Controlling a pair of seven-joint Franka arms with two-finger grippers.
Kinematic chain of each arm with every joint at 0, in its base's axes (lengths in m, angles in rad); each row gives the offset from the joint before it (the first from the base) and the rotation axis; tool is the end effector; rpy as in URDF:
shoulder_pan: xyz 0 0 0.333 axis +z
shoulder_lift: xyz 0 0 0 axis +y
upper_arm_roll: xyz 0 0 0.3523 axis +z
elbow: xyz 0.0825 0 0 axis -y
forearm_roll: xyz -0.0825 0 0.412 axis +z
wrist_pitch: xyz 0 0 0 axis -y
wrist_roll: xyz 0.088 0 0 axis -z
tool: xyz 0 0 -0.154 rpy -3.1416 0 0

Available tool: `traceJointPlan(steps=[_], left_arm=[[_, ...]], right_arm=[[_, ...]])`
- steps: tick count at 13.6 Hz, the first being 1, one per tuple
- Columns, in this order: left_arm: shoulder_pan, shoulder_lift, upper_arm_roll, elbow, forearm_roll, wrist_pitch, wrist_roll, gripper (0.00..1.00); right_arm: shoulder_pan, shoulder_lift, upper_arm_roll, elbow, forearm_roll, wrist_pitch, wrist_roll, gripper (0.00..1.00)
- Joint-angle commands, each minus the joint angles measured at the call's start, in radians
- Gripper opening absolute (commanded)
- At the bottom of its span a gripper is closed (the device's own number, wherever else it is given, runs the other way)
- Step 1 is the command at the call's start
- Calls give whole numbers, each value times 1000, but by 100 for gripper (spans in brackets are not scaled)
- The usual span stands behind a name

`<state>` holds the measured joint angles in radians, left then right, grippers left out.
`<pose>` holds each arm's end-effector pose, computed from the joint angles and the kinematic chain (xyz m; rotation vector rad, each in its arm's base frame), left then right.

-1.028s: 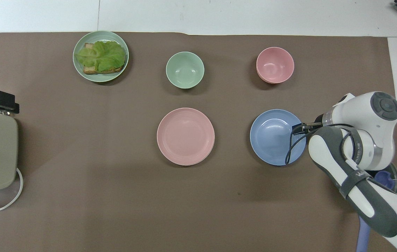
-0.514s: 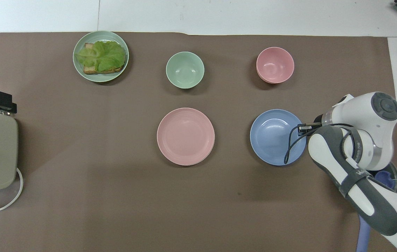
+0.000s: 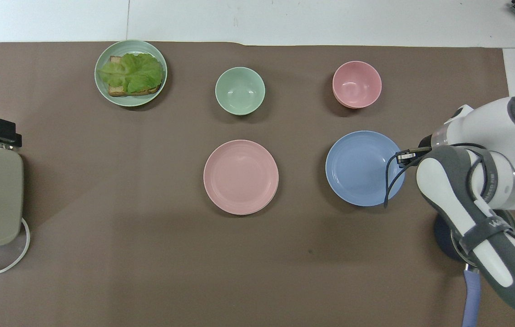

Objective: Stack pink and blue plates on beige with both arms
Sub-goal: 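Lift the blue plate and lower it onto the pink plate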

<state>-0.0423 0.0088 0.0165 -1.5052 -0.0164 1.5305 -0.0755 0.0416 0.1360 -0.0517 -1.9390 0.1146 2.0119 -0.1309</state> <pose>0.5825 -0.0177 0.6378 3.1235 0.0764 0.0245 0.6086 0.0061 0.3854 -3.0394 -0.1046 0.0850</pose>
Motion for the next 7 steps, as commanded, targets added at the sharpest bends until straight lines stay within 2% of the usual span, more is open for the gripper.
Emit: traceJointPlan(steps=[1,3,7], left_arm=[[9,-9,-6,-3,10,-15,5,100],[9,-9,-6,-3,10,-13,5,100],[9,-9,-6,-3,10,-15,5,100]], right_arm=[[-6,-33,13,86,11,-106,-29,0],[-5,-26,53,130,25,-130,8,0],[-3,-22,182,132,19,-79,195,0]])
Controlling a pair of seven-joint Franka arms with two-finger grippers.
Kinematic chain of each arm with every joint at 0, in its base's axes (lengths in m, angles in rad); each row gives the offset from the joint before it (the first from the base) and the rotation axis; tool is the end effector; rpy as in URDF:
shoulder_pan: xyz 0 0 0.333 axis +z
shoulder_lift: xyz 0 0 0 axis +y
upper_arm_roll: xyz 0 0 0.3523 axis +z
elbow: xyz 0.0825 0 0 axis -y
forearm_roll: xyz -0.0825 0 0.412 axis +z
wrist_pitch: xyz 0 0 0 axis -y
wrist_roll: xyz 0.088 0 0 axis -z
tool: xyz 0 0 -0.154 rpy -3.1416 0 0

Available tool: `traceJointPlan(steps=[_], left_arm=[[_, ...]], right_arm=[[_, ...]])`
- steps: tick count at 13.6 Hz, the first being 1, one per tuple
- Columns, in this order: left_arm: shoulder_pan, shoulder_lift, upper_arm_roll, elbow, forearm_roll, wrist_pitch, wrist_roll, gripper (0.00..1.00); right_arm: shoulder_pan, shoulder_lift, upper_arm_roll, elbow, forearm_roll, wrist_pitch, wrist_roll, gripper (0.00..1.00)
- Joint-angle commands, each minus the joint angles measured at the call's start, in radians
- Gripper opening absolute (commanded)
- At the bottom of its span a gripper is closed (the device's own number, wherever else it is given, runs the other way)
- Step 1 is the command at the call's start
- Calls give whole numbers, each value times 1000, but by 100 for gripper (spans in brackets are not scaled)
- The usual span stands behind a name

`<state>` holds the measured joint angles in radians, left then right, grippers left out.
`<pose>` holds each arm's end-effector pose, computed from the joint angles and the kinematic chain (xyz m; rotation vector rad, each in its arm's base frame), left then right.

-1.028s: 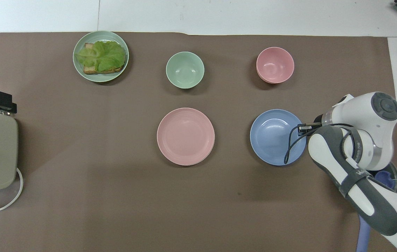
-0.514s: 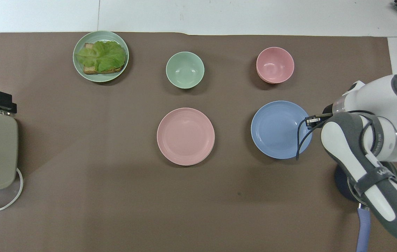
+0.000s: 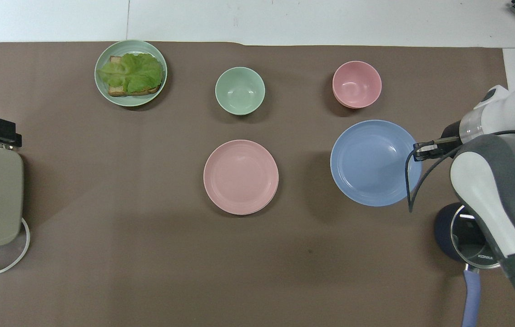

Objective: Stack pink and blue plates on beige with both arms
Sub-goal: 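Lift the blue plate and lower it onto the pink plate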

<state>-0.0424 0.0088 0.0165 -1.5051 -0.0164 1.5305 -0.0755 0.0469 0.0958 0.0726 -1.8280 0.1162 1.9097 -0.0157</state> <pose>0.5825 -0.0177 0.6379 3.1235 0.0762 0.0246 0.6111 0.0859 0.4565 -3.0226 -0.1444 0.0302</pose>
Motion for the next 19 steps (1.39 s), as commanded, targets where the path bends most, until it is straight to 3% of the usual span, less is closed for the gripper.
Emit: traceJointPlan(steps=[1,4,7,11,19], left_arm=[[9,-9,-6,-3,10,-13,5,100],[9,-9,-6,-3,10,-13,5,100],[9,-9,-6,-3,10,-15,5,100],[9,-9,-6,-3,10,-13,6,100],[9,-9,-6,-3,10,-13,5,100]], right_arm=[[10,24,79,16,17,38,118,0],[117,50,79,16,16,112,291,0],[250,125,79,10,17,230,428,0],[324,202,79,-5,26,314,450,0],[297,210,78,-56,20,333,410,0]])
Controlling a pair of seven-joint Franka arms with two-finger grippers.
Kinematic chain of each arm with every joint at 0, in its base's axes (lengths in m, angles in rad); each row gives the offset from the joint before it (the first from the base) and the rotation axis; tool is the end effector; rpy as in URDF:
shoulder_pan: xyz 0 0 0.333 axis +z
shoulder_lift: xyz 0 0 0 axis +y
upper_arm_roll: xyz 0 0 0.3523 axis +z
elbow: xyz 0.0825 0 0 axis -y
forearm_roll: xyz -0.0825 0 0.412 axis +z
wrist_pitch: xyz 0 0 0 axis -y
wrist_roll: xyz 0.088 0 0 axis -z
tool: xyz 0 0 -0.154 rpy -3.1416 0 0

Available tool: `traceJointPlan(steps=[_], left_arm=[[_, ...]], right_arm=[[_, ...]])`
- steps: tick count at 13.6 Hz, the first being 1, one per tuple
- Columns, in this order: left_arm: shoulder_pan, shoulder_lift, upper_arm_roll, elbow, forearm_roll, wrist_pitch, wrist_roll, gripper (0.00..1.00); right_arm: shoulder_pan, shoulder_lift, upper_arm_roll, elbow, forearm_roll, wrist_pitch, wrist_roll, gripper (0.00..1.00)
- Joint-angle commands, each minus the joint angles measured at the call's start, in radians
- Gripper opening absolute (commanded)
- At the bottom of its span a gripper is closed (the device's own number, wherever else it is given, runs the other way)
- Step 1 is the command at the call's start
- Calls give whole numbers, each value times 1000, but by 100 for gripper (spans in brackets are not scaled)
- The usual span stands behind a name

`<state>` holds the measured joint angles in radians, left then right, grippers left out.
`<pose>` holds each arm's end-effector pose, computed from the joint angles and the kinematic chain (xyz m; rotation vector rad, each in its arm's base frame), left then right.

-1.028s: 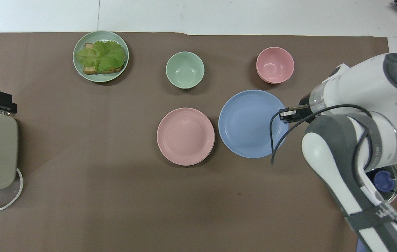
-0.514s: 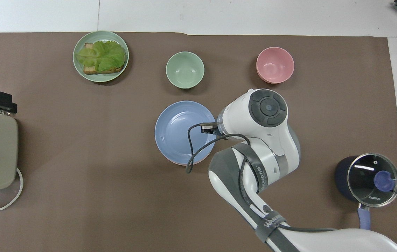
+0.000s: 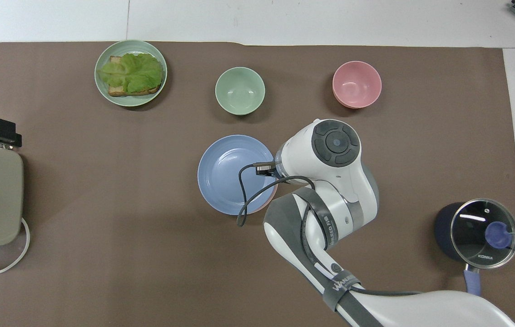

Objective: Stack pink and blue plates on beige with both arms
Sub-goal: 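Lift the blue plate and lower it onto the pink plate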

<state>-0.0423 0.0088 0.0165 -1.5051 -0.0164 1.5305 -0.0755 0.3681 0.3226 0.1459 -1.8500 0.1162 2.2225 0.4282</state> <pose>0.5825 -0.0177 0.6379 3.1235 0.0764 0.0246 0.5837 0.3333 0.3292 -2.9930 -0.0135 0.0259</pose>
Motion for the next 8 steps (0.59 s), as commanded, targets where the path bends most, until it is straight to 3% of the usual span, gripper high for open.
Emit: traceJointPlan(steps=[1,2,3,4,8], left_arm=[[9,-9,-6,-3,10,-13,5,100],[9,-9,-6,-3,10,-13,5,100],[9,-9,-6,-3,10,-13,6,100],[9,-9,-6,-3,10,-15,5,100],[9,-9,-6,-3,10,-13,5,100]], right_arm=[[-26,-17,4,-35,20,20,-34,2],[-26,-16,4,-35,20,22,-34,24],[-26,-16,4,-34,20,22,-32,68],[-25,-14,4,-23,11,20,-31,100],[-82,-60,-8,54,-143,-20,-37,100]])
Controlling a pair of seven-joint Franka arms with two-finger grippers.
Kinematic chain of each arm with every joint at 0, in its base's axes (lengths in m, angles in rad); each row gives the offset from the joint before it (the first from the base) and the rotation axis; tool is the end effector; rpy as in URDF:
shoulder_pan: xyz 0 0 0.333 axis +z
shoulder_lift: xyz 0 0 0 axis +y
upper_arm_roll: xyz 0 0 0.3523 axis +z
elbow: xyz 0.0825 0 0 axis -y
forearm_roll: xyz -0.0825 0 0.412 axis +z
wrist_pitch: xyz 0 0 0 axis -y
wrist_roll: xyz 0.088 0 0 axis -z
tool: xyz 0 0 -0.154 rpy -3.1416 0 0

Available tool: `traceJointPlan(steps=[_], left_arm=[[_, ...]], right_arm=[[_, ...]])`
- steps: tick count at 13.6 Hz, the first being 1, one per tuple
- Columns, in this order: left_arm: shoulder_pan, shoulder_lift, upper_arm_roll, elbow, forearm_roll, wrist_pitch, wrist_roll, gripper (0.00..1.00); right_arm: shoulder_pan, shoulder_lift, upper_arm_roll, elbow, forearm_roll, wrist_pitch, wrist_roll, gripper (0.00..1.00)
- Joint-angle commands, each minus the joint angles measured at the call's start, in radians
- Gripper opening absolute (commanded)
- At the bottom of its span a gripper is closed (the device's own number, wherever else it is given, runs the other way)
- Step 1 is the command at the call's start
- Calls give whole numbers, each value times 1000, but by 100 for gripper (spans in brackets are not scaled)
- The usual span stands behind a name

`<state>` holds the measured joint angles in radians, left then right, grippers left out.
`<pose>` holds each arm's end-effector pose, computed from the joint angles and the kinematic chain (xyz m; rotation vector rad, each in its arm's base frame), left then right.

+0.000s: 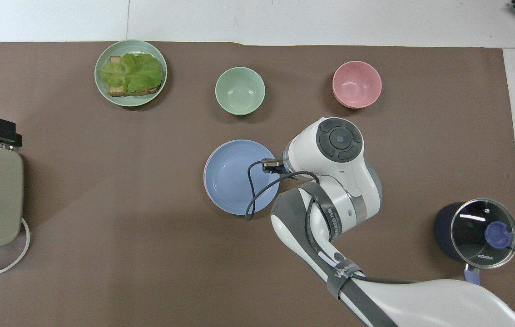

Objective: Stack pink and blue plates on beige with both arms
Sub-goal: 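Release the blue plate and withdraw the right gripper to rest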

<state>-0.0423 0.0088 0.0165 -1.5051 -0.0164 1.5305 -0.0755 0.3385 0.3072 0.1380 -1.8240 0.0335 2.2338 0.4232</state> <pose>0.5825 -0.0177 0.6379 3.1235 0.0764 0.0246 0.6067 0.3099 0.3526 -3.0322 -0.0386 -0.0984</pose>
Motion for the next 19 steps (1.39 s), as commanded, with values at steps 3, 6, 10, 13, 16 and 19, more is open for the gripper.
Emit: traceJointPlan(steps=[3,6,10,13,16,19], left_arm=[[9,-9,-6,-3,10,-13,5,100],[9,-9,-6,-3,10,-15,5,100],[9,-9,-6,-3,10,-15,5,100],[9,-9,-6,-3,10,-13,6,100],[9,-9,-6,-3,10,-13,6,100],[9,-9,-6,-3,10,-13,5,100]], right_arm=[[-120,-118,-1,29,-95,-66,-32,100],[-173,-152,-9,96,-116,-204,-32,100],[-217,-235,-8,195,-104,-385,-30,100],[-257,-319,-9,196,-92,-456,-26,100],[-302,-376,-38,196,-90,-506,-29,100],[-312,-416,-127,218,-83,-603,-55,100]])
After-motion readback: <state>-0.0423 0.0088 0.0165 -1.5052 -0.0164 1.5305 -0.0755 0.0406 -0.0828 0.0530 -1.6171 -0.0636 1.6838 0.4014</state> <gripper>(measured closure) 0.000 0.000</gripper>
